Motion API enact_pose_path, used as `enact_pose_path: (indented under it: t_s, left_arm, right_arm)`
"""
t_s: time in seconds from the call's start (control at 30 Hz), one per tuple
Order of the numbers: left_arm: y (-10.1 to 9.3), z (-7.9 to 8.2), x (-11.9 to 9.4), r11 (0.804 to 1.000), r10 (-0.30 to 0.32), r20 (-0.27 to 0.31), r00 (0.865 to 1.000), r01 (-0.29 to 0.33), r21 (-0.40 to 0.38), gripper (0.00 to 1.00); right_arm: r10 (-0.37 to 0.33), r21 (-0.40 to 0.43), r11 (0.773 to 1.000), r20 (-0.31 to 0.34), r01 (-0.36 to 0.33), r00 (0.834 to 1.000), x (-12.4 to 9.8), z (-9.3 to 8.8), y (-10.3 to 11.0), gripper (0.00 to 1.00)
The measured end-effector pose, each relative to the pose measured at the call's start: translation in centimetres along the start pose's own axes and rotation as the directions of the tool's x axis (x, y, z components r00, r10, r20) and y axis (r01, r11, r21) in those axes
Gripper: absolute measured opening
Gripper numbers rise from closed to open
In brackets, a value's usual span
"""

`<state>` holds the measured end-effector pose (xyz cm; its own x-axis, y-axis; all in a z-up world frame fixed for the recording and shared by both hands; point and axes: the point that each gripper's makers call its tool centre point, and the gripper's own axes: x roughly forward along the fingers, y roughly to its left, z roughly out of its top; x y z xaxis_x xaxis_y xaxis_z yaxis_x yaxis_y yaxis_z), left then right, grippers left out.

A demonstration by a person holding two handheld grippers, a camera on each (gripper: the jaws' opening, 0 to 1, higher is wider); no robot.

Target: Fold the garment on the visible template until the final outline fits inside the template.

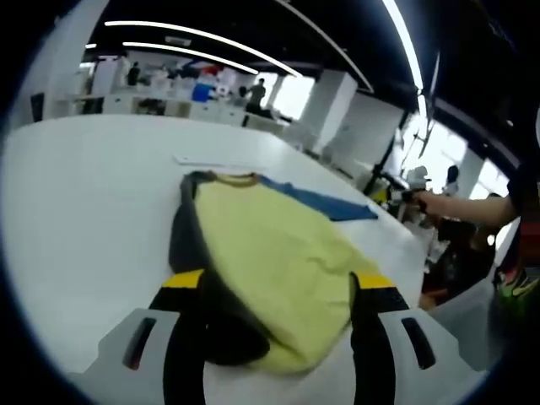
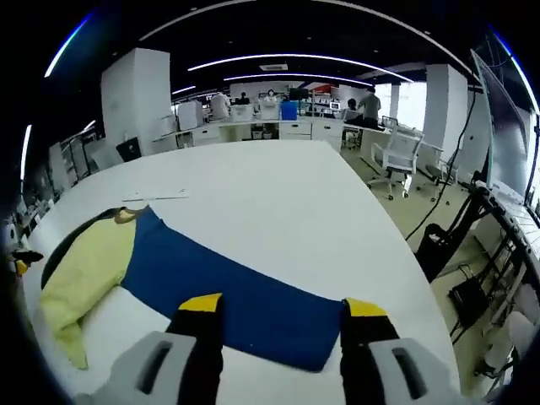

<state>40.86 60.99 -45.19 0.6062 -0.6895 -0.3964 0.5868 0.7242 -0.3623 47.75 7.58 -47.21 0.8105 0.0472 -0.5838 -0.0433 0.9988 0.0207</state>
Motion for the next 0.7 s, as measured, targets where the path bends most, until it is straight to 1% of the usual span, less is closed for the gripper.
enact_pose_path:
  t_s: [0.1, 0.13, 0.2, 0.27, 0.37, 0.43, 0.47, 0.53, 0.57, 0.63, 0.7]
  left_arm:
    - [0.2, -0.1, -0.3, 1.000, 0.004, 0.002, 1.000, -0.004, 0.004, 0.64]
    - [0.3, 0.0, -0.5, 1.000, 0.006, 0.006, 1.000, -0.006, 0.005, 0.64]
    - [0.5, 0.0, -0.9, 1.000, 0.011, 0.011, 1.000, -0.011, 0.001, 0.64]
    - [0.6, 0.0, -1.1, 1.000, 0.013, 0.014, 1.000, -0.013, 0.000, 0.64]
    - [0.5, 0.0, -1.4, 1.000, 0.014, 0.012, 1.000, -0.014, 0.006, 0.64]
    - [0.5, 0.0, -1.5, 1.000, 0.014, 0.012, 1.000, -0.014, 0.008, 0.64]
    - [0.5, 0.1, -1.6, 1.000, 0.015, 0.011, 1.000, -0.015, 0.011, 0.64]
    - [0.4, 0.2, -1.6, 1.000, 0.015, 0.013, 1.000, -0.015, 0.011, 0.64]
    - [0.4, 0.2, -1.7, 1.000, 0.016, 0.015, 1.000, -0.016, 0.013, 0.65]
    - [0.4, 0.4, -1.8, 1.000, 0.016, 0.018, 1.000, -0.016, 0.015, 0.64]
    - [0.3, 0.4, -1.9, 1.000, 0.016, 0.019, 1.000, -0.016, 0.017, 0.64]
  right_arm:
    - [0.051, -0.015, 0.999, 0.014, -0.051, 0.999, -0.5, 0.3, 1.3, 0.66]
    - [0.064, -0.025, 0.998, 0.021, -0.063, 0.998, -0.7, 0.5, 1.8, 0.71]
    - [0.093, -0.033, 0.995, 0.021, -0.092, 0.995, -1.2, 0.6, 2.7, 0.78]
    - [0.141, -0.053, 0.989, 0.033, -0.139, 0.989, -1.7, 1.0, 4.1, 0.83]
    - [0.182, -0.088, 0.980, 0.037, -0.179, 0.983, -2.1, 1.1, 5.5, 0.90]
    - [0.221, -0.103, 0.971, 0.035, -0.216, 0.975, -2.7, 1.2, 6.8, 0.96]
    - [0.236, -0.108, 0.967, 0.037, -0.231, 0.971, -2.8, 1.2, 7.1, 0.98]
    - [0.254, -0.113, 0.962, 0.028, -0.250, 0.967, -3.2, 1.0, 7.8, 0.99]
    - [0.268, -0.128, 0.956, 0.024, -0.263, 0.963, -3.3, 0.9, 8.2, 0.99]
    - [0.286, -0.139, 0.949, 0.003, -0.283, 0.958, -3.7, 0.5, 8.9, 0.99]
    - [0.305, -0.153, 0.941, -0.001, -0.302, 0.952, -4.1, 0.4, 9.7, 0.99]
